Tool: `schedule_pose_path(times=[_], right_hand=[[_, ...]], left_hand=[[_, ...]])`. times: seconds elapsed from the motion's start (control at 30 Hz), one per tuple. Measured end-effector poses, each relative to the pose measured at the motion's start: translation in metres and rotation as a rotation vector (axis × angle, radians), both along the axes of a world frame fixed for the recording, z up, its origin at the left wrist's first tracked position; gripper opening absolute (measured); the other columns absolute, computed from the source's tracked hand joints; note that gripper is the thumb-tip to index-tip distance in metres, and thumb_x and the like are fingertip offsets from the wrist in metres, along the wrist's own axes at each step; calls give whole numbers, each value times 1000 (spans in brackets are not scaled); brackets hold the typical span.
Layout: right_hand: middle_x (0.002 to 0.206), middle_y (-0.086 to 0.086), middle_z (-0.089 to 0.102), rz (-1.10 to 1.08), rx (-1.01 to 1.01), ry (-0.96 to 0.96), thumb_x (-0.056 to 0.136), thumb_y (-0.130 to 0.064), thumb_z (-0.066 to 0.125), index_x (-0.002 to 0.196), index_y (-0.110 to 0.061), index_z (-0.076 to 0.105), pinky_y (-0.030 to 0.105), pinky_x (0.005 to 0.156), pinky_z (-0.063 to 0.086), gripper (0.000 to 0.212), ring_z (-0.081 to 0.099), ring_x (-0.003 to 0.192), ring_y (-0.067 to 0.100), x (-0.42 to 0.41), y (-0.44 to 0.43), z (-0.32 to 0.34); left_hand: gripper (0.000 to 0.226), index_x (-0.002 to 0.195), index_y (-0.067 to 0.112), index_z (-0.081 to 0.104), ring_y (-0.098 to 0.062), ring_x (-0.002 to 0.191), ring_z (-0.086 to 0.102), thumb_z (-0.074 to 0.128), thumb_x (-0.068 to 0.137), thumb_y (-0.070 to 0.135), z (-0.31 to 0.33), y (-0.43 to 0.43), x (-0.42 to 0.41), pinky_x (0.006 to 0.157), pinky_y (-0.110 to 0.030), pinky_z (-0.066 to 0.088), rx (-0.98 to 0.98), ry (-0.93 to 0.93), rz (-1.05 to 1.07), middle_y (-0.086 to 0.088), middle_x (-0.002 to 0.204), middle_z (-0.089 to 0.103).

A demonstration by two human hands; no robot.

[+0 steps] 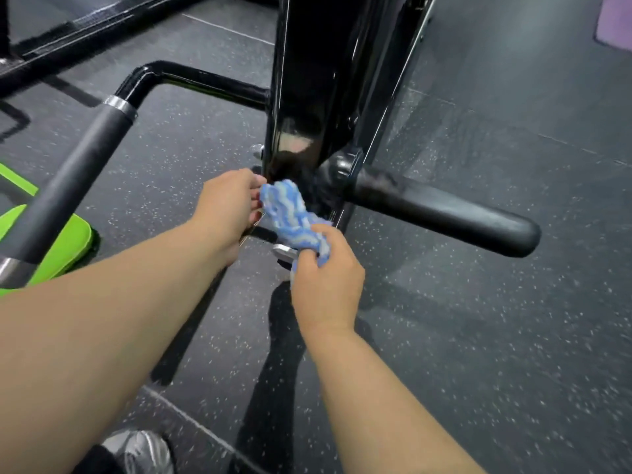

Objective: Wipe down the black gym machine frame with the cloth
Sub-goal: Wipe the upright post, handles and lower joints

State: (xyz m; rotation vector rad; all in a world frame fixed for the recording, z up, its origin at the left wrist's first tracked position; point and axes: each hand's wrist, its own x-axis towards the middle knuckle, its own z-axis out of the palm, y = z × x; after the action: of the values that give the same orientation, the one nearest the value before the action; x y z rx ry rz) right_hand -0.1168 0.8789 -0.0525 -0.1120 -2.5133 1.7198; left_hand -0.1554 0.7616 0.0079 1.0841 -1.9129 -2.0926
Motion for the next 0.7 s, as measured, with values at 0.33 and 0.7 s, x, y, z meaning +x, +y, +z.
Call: schedule_pose_path(times=[0.33, 0.7], right_hand=[[125, 26, 56, 82, -1593, -800, 95, -22, 38, 125, -1, 53, 52, 99, 41, 40, 52, 118, 44, -46, -35, 12], [82, 15, 67, -195, -1532, -608, 94, -7, 41, 75, -13, 52, 42, 107, 41, 23, 65, 82, 26, -33, -7, -2]], left_hand=[[53, 126, 17, 60, -1, 91, 62, 35, 86, -7, -19, -13, 12, 65, -9, 47, -101, 15, -161, 7, 116, 65], [50, 125, 32, 60, 1, 110, 55, 42, 90, 1, -22, -14, 26, 111, -39, 36, -164, 28, -248, 24, 115, 61]])
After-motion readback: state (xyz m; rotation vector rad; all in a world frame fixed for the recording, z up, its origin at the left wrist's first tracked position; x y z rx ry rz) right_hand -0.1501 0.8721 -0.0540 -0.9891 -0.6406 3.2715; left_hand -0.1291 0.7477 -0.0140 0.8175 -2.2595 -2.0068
